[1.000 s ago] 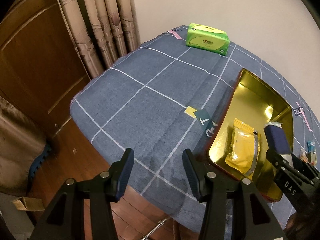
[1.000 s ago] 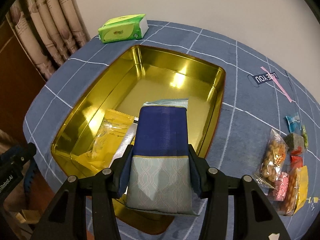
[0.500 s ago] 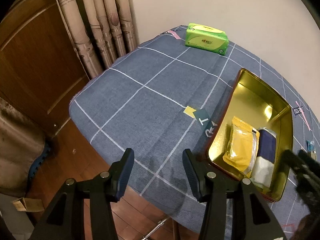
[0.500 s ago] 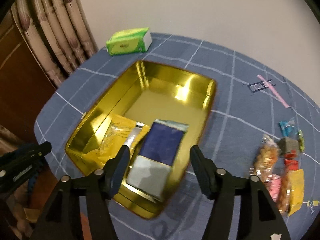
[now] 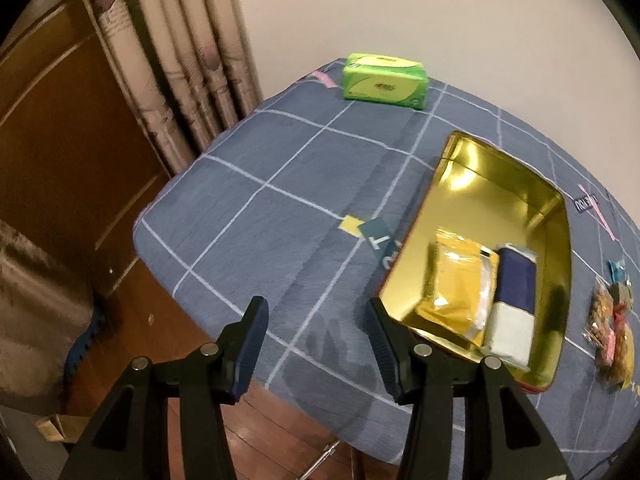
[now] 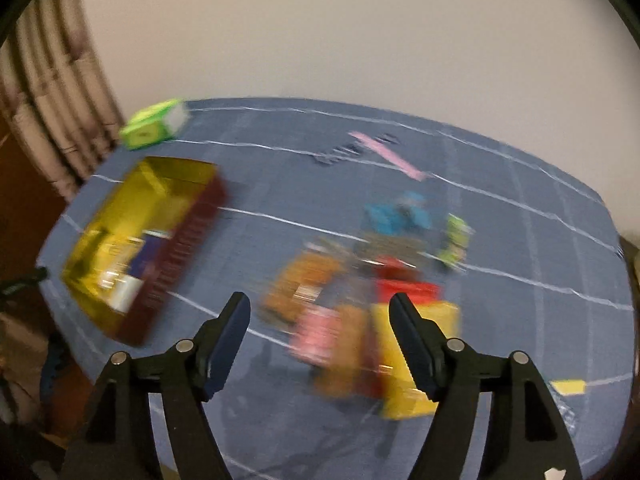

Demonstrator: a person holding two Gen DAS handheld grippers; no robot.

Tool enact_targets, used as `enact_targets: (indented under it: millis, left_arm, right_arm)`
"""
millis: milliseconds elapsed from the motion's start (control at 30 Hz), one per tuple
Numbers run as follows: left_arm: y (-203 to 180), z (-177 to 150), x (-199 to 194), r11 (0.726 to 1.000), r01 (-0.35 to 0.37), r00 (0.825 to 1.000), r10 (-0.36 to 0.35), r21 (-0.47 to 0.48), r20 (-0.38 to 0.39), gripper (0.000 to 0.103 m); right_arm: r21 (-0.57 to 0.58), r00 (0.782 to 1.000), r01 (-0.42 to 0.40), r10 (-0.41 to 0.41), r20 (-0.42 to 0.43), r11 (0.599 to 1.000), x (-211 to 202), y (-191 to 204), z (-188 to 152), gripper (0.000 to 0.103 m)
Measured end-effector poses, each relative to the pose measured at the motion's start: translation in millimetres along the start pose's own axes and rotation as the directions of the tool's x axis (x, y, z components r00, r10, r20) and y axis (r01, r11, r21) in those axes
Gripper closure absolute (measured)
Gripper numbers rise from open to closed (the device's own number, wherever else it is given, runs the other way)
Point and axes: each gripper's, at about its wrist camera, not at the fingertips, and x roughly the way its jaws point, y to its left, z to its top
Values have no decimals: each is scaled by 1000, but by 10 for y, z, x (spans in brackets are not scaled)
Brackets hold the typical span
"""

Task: Organize snacks
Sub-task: 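Move the right tool to the yellow WANTYUAN packet and grasp it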

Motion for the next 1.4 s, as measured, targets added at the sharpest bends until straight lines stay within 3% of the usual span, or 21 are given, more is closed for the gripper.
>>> enact_targets:
  millis: [133,300,667,1067,1300,1400]
  left_arm:
    - [-222,-39,-73,998,7,1000,-7,66,9,52]
    - [-551,-117,-212,990,51,998,-54,129,20,52]
    - [-1363,-207,-292,959,143,989,-146,246,-6,52]
    - [-2155,-278,-187,904,209,977,-207,372,-46,52]
    - [-2487,-267,-93,875,265,964,-255,406,-78,52]
    - [-2631,-266,-61,850,308,951,-293,427,-101,52]
  right_arm:
    - [34,997,60,-58,-52,998,100,-480,-204,33]
    - [52,994,47,-41,-103,998,239,-760,-422,33]
    - [85,992,-32,42,-119,996,496,-756,-477,33]
    - [109,990,-86,97,-105,990,555,-848,-516,46]
    - [106,997,-16,23,-68,994,480,-1061,-553,46]
    - [120,998,36,-29,-60,992,499,-1240,-559,46]
